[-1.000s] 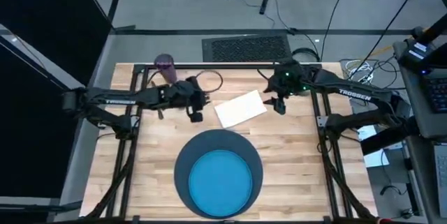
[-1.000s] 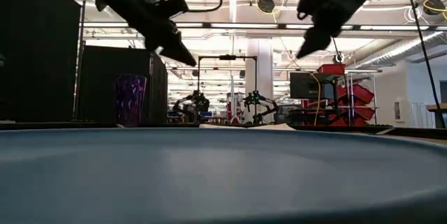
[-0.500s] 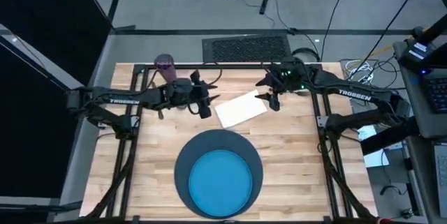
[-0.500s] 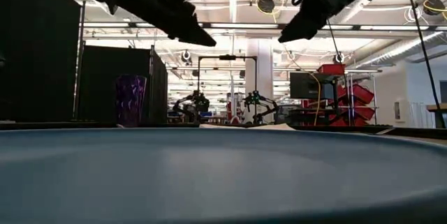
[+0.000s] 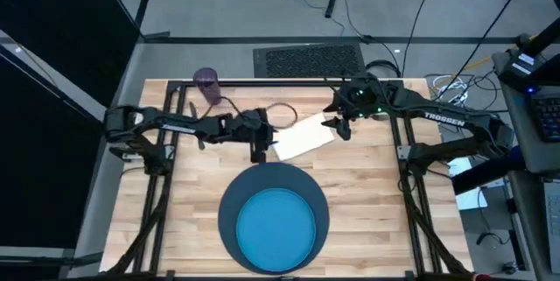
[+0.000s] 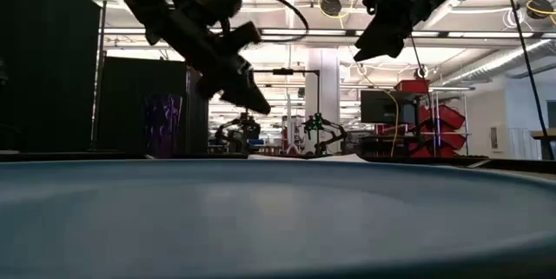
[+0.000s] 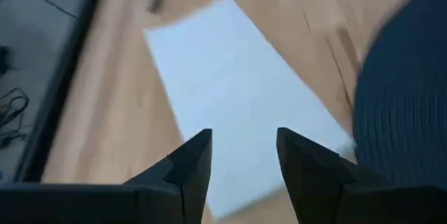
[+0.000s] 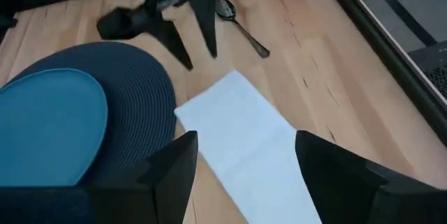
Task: Set table place
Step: Move the white napkin to the middle left of the table
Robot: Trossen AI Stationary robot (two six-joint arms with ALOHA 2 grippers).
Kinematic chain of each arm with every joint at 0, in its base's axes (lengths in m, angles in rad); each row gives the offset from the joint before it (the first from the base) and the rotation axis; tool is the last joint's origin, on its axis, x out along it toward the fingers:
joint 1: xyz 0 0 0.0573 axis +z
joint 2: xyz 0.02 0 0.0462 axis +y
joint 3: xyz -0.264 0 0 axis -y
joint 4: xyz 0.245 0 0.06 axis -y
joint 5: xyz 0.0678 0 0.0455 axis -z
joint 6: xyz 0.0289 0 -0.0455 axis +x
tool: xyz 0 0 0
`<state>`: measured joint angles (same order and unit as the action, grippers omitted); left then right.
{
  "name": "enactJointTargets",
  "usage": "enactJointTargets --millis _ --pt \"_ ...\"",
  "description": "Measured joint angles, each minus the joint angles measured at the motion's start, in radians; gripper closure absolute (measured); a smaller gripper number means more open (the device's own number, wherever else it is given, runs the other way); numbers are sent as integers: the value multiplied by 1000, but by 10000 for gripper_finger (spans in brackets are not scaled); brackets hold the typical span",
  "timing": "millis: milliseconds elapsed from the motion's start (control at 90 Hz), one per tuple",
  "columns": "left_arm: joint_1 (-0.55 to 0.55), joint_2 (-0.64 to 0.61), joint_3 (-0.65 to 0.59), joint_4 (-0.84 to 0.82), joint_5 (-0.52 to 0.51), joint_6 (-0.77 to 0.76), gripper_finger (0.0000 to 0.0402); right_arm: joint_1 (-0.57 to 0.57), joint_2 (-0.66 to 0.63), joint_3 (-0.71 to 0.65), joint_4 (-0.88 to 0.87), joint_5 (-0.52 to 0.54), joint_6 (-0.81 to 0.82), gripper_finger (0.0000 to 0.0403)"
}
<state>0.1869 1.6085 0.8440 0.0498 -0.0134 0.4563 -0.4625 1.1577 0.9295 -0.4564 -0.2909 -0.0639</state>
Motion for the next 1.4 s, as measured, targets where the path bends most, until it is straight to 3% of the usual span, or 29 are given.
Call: enactJointTargets --millis 233,678,1000,1400 --pt "-39 75 48 -108 -41 151 254 0 0 0 -2 1 0 174" --pt "-34 118 57 -107 -94 369 254 0 0 0 -5 2 0 174" --pt "5 124 56 -74 -96 355 254 0 2 0 -1 2 0 174" --pt "23 124 56 -65 6 282 254 -1 2 0 3 2 0 174"
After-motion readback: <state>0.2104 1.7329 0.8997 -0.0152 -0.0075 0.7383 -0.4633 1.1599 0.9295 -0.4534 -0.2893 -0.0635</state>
